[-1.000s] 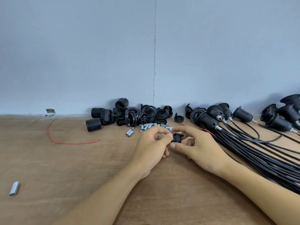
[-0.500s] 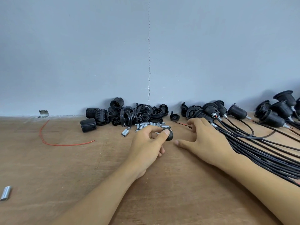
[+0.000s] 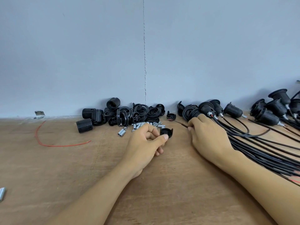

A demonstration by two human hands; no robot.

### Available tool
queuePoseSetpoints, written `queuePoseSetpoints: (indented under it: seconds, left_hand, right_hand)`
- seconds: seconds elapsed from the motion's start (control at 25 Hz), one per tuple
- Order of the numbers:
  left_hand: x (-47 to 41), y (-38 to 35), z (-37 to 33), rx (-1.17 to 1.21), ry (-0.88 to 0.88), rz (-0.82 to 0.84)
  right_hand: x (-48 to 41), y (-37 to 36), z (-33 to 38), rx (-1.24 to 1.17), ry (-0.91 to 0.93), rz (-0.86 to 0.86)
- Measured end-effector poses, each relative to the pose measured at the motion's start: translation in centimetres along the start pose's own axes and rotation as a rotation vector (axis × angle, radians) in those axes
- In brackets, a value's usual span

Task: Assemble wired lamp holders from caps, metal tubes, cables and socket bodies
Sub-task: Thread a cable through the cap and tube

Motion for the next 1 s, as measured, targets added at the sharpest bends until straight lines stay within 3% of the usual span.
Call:
queuePoseSetpoints:
  seconds: [0.16, 0.32, 0.48, 0.84, 1.0]
  left_hand:
    - [0.2, -0.1, -0.4, -0.116, -0.021, -0.021]
    - [0.6, 0.2, -1.0, -0.188, -0.073, -0.091]
    - [0.9, -0.3, -2.0, -0.001, -0.138, 0.026]
    - [0.1, 1.1, -1.2, 0.202, -0.001, -0.196]
    - [-0.4, 2.2, -0.6, 0.430, 0.092, -0.284]
  right_hand:
    - [0.4, 0.5, 2.0, -0.282, 0.205, -0.058]
    - [1.2, 0.3, 3.2, -0.518, 0.283, 0.009]
    - [1.5, 0.1, 4.1, -0.539, 0.396, 0.056]
    - [0.9, -1.2, 2.2, -0.357, 0.243, 0.134]
    - [0.7, -1.3, 2.0, -0.395, 0.172, 0.174]
Point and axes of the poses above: each hand's wrist, its own x-axis away from the middle knuckle, its own y-axis out of the back of the hand, z = x × y, the point moved 6 cm from there along -x, towards the middle knuckle, and after that the axes turned 12 degrees about -x, right-handed, at the moved point
